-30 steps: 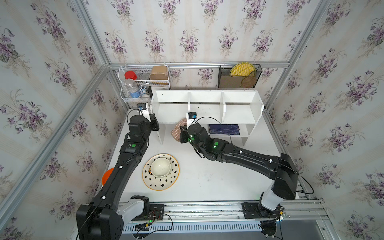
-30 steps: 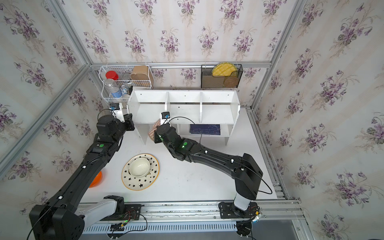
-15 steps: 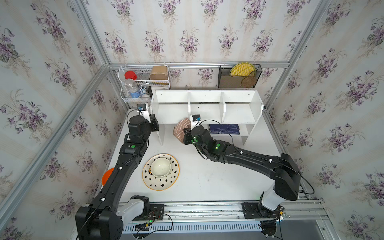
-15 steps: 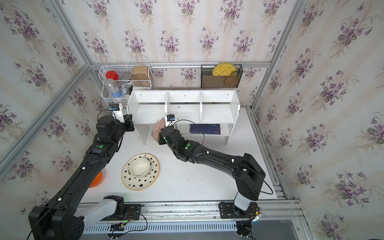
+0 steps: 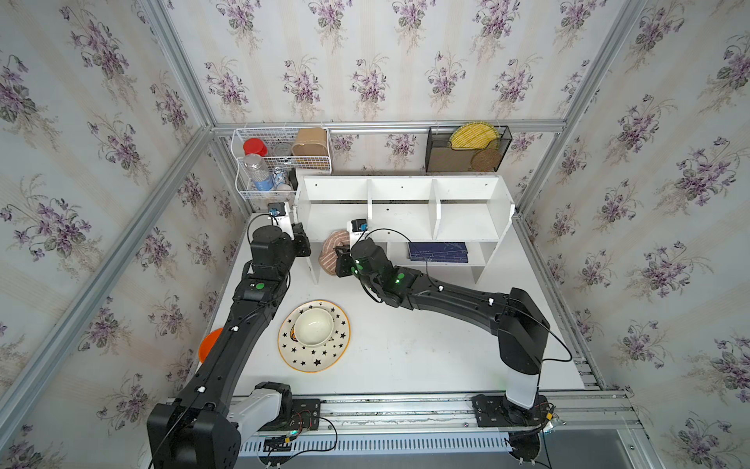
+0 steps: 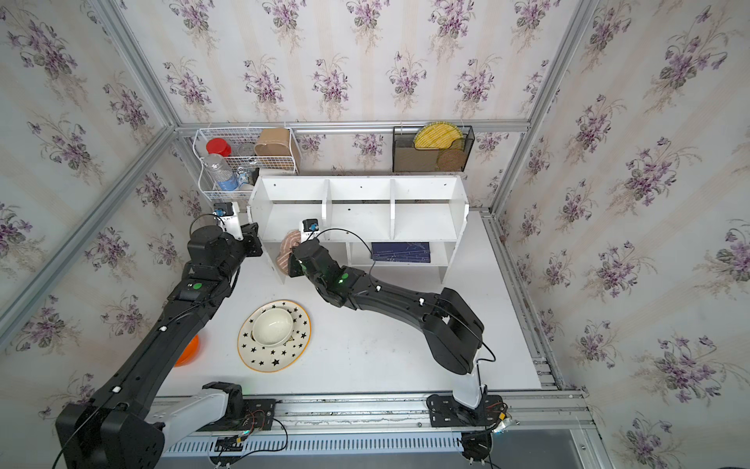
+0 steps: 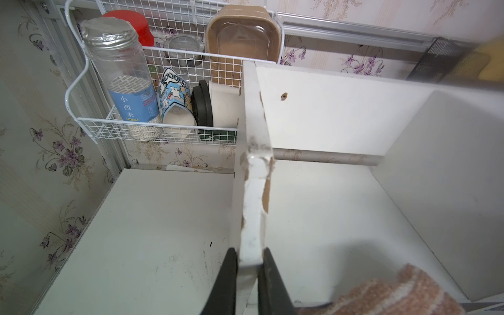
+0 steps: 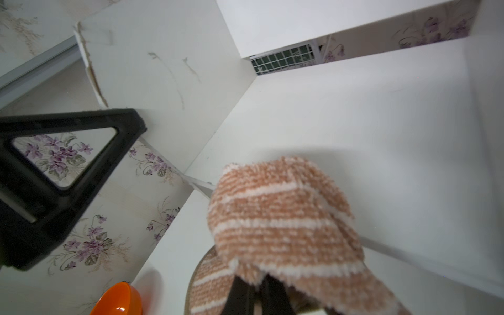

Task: Wipe the bookshelf clean with a cloth
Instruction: Wipe the dust from the shelf.

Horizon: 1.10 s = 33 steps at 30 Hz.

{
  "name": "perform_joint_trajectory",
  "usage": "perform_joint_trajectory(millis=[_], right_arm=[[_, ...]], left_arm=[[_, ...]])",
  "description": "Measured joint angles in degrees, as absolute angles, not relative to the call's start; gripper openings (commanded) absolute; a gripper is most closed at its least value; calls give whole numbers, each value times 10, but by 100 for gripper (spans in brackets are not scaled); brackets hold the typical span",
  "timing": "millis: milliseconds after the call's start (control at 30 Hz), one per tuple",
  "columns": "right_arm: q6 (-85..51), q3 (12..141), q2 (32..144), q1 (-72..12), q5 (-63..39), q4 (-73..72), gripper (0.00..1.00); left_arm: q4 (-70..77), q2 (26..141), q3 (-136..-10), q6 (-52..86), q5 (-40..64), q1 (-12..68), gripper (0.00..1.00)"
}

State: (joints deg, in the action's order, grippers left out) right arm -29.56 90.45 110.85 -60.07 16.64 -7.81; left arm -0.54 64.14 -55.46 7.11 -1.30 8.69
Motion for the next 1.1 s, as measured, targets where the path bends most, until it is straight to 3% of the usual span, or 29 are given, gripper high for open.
perform_joint_trajectory(millis=[233, 500, 667, 900, 1100], right_arm=[[-297, 884, 1107, -604, 156, -84, 0], [-315, 676, 929, -528, 205, -96, 0], [-317, 610, 860, -503, 235, -95, 0], [-320, 648, 902, -507, 230, -97, 0], [-299, 784, 1009, -561, 195, -96, 0]], left_arm=[[-2, 644, -555, 72, -13, 86, 0], [-4, 642, -555, 72, -13, 87, 0], [-4, 642, -555, 72, -13, 87, 0], [-4, 642, -555, 72, -13, 86, 0], [-5, 641, -555, 72, -12, 86, 0]])
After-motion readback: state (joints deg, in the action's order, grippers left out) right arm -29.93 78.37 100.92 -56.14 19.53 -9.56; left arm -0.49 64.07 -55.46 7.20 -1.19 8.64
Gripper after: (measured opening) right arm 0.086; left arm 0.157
